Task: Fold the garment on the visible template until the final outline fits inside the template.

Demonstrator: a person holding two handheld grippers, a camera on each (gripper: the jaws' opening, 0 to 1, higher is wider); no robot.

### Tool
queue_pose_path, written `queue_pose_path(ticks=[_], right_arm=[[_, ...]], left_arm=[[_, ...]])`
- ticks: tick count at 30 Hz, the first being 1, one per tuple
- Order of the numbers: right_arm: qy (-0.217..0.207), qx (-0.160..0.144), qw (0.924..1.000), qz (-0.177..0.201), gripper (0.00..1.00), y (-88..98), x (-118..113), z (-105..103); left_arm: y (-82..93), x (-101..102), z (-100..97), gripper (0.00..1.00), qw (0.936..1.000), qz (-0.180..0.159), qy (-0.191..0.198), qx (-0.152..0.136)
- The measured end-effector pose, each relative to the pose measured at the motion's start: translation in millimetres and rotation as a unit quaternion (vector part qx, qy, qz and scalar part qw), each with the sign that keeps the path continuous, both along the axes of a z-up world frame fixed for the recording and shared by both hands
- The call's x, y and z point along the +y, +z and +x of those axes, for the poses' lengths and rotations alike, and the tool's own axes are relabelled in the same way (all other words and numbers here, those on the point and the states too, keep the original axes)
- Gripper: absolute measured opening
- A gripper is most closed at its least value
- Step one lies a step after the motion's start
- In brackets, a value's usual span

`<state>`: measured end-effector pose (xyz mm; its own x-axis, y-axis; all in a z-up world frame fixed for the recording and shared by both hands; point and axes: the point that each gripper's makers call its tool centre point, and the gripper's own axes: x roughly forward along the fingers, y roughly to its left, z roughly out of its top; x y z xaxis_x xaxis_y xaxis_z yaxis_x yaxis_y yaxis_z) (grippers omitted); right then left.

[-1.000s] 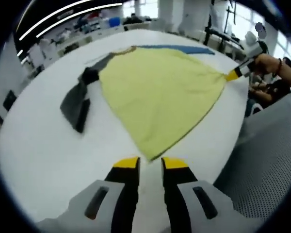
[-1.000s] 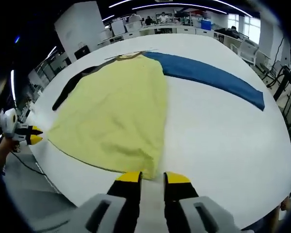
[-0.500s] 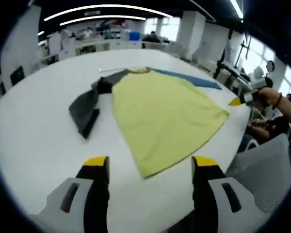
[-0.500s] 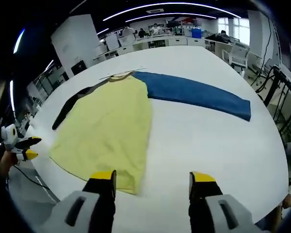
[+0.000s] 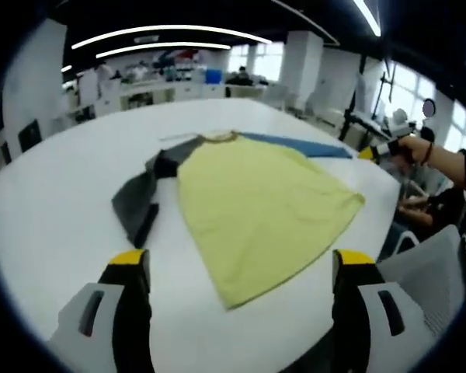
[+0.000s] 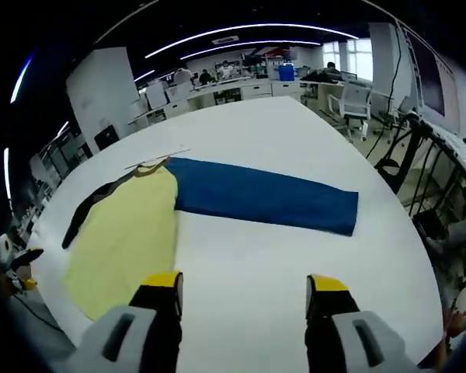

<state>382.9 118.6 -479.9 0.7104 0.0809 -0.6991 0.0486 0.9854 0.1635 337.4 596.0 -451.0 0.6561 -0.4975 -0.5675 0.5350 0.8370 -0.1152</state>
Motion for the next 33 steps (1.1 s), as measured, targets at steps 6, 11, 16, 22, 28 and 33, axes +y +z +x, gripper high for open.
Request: queue_pose_path(ticks=[6,11,16,22,28,33], right_arm=[[-0.028,-0.012,0.9993,-0.024,0.58,-7.2,-34,19],[-0.060,-0.005,0.9974,-0.039,0.52,-16.0,-58,29],[-0.079,0.005,0.9952,-0.057,0.46,-26.3,-77,39],[-0.096,0.011,0.9938,-0.054,0.35,-35.1,-89,52],[-0.118,0.027,0.9916,-0.044,0.29,-42.7,-95,54],[-0.096,0.040,0.9905,-0.090,0.23,-40.2,-99,49]], left_arm=[[1.7,-2,4.9,0.99,1.0000,0.000,0.010,0.002],[1.7,-2,10.4,0.99,0.9998,-0.003,0.019,-0.001],[2.0,0,12.8,0.97,0.9995,-0.002,0.032,-0.006],[-2.9,2,8.7,0.96,0.9992,0.009,0.038,0.004],[-1.7,8,10.2,0.94,0.9988,0.014,0.047,0.003],[-8.3,12,9.7,0.93,0.9983,0.018,0.054,0.014]])
